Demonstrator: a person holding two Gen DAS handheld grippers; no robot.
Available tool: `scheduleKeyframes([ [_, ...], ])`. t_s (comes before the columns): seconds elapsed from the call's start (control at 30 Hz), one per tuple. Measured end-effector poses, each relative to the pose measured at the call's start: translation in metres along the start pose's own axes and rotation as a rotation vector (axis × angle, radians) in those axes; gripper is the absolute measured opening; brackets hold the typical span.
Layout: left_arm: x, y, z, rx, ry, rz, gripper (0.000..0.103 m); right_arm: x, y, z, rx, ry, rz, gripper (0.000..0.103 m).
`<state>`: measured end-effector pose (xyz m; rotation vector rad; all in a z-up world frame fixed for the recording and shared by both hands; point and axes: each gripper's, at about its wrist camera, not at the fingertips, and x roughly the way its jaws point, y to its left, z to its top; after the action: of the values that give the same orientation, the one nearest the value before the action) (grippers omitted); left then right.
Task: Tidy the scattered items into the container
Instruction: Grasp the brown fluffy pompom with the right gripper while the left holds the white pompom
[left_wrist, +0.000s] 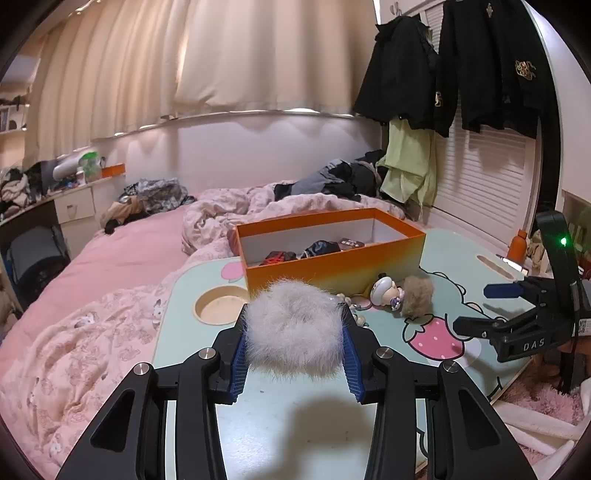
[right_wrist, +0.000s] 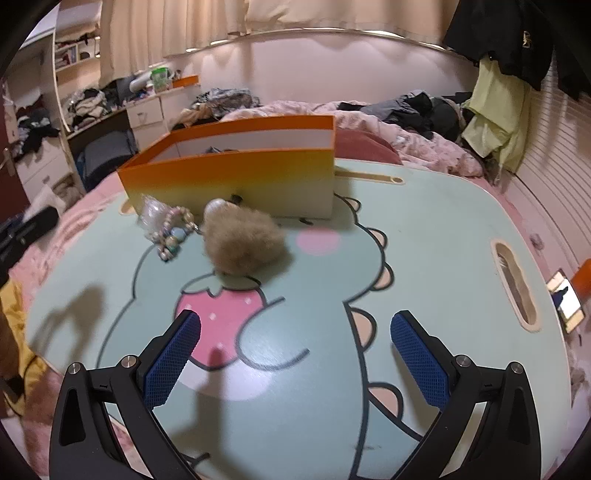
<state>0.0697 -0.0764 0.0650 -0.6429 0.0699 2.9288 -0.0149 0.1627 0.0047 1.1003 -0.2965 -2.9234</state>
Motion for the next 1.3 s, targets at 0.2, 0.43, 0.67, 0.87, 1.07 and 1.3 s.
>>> scheduleKeyframes([
  [0.2,0.002,0.002,-0.001,-0.016,0.008,-0.011,0.041,0.006,0.009,0.018,-0.029,-0.028,0.031,0.103],
  [0.43,0.004,-0.003,-0.003,-0.003,0.012,-0.013,0.041,0.031,0.026,0.040,-0.099,0.005,0.056,0.097],
  [0.67,0.004,-0.003,-0.002,-0.018,0.012,-0.022,0.042,0.033,0.015,0.029,-0.053,0.039,0.178,0.018],
  [0.87,0.008,-0.007,-0.002,-0.019,0.022,-0.032,0.042,0.007,-0.005,0.025,0.009,-0.027,0.220,0.014],
  [1.07,0.009,-0.011,-0.004,-0.012,0.027,-0.036,0.042,0.006,-0.012,0.030,0.072,-0.039,0.184,0.053],
  [1.3,0.010,-0.011,-0.006,-0.022,0.028,-0.038,0.042,0.007,-0.012,0.033,0.086,-0.049,0.152,0.071],
])
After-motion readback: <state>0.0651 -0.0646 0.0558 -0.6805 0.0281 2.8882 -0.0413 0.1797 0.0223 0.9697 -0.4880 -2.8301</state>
